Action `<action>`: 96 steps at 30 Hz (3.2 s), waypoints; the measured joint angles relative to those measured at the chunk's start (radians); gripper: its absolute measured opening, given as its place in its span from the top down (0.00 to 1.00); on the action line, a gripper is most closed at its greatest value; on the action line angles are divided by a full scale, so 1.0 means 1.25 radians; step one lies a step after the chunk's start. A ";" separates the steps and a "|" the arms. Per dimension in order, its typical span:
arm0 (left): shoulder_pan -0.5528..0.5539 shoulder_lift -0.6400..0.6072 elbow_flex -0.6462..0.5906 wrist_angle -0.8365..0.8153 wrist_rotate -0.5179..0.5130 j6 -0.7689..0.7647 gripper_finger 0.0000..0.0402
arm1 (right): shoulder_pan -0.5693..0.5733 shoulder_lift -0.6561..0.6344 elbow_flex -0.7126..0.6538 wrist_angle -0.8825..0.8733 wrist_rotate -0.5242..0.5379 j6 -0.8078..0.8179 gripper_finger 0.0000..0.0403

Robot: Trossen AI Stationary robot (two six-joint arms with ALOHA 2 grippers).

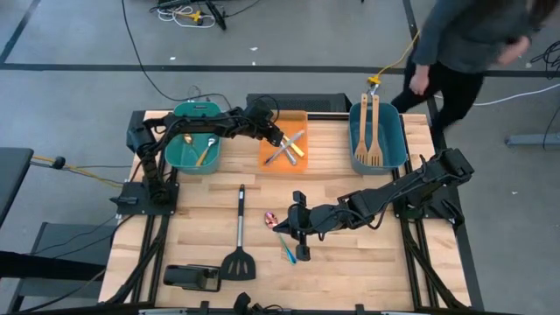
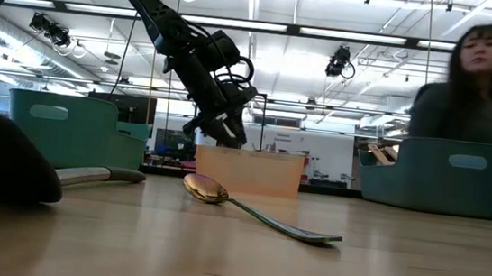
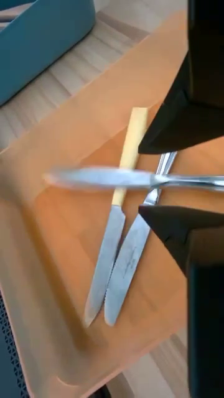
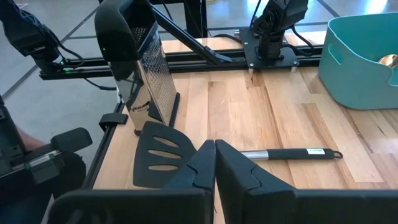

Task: Pick & Place Kitchen Items
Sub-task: Put the black spatula into the blue bin

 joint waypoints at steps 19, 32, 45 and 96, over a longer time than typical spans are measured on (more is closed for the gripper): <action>-0.019 -0.056 0.001 -0.093 0.189 0.111 0.50 | 0.000 0.000 0.000 -0.012 -0.001 0.000 0.95; -0.186 -0.204 0.001 -0.465 0.135 0.394 0.50 | 0.000 0.000 0.000 -0.007 0.000 0.000 0.95; -0.408 -0.223 0.000 -0.634 0.048 0.660 0.50 | 0.000 0.000 0.000 -0.004 0.000 0.001 0.95; -0.724 -0.180 0.000 -0.587 0.003 1.060 0.61 | 0.000 0.000 0.000 -0.003 0.000 0.001 0.95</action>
